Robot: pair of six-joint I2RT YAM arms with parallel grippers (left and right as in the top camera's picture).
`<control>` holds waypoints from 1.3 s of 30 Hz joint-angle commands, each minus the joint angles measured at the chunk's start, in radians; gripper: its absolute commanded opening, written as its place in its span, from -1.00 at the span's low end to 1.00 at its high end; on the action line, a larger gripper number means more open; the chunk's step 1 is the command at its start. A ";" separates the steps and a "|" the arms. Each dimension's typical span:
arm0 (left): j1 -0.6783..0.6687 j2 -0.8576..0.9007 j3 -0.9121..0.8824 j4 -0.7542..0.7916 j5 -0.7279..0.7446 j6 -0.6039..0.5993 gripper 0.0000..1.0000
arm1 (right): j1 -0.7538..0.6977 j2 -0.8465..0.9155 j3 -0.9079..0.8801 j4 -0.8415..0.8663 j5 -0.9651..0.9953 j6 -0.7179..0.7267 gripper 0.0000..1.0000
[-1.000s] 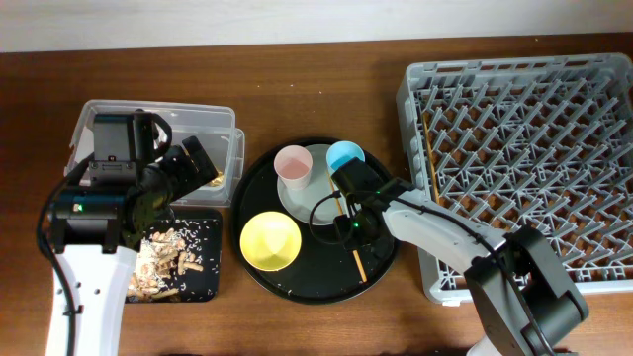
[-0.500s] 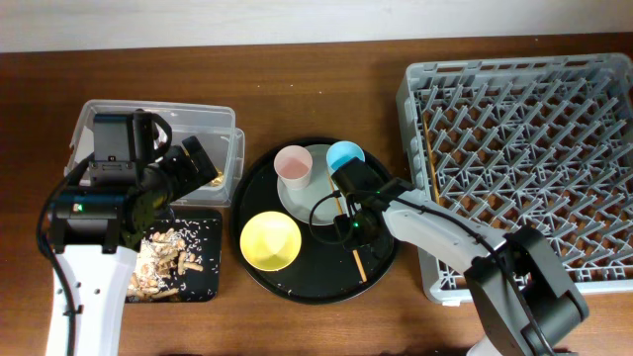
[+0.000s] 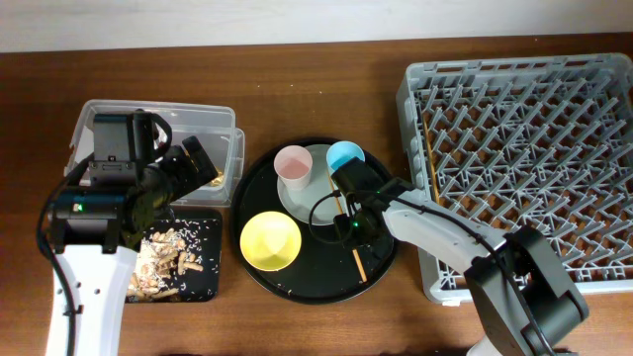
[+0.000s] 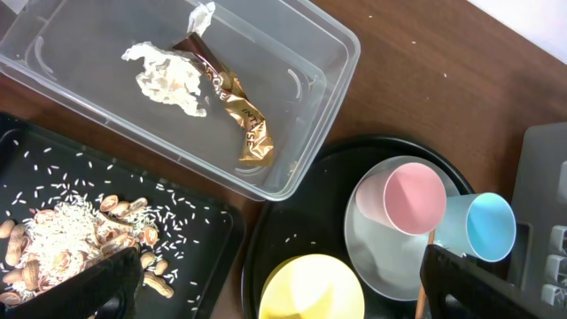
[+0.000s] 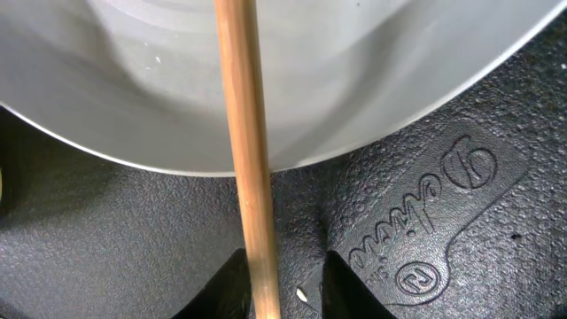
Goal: Sort waste into correct bins and load items into the dishwasher rack
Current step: 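Return the right gripper to the plate and grasp the second chopstick, then carry the second chopstick with the right gripper into the dish rack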
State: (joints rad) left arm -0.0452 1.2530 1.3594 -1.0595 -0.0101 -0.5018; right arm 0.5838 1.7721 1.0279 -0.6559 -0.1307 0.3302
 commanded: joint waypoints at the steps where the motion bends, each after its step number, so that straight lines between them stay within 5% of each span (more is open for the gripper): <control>1: 0.003 -0.001 0.007 -0.001 0.007 0.002 0.99 | 0.006 0.003 -0.009 0.003 0.012 0.000 -0.53; 18: 0.003 -0.001 0.007 -0.001 0.007 0.002 0.99 | 0.006 -0.014 0.034 -0.024 0.004 0.000 -0.92; 29: 0.003 -0.001 0.007 -0.001 0.007 0.002 0.99 | 0.004 -0.146 0.301 -0.305 -0.097 -0.119 -0.92; 39: 0.003 -0.001 0.007 -0.002 0.007 0.002 0.99 | -0.153 -0.195 0.464 -0.499 0.103 -0.140 -0.92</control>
State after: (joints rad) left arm -0.0452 1.2530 1.3594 -1.0595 -0.0101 -0.5018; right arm 0.5079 1.5993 1.4651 -1.1309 -0.1028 0.2020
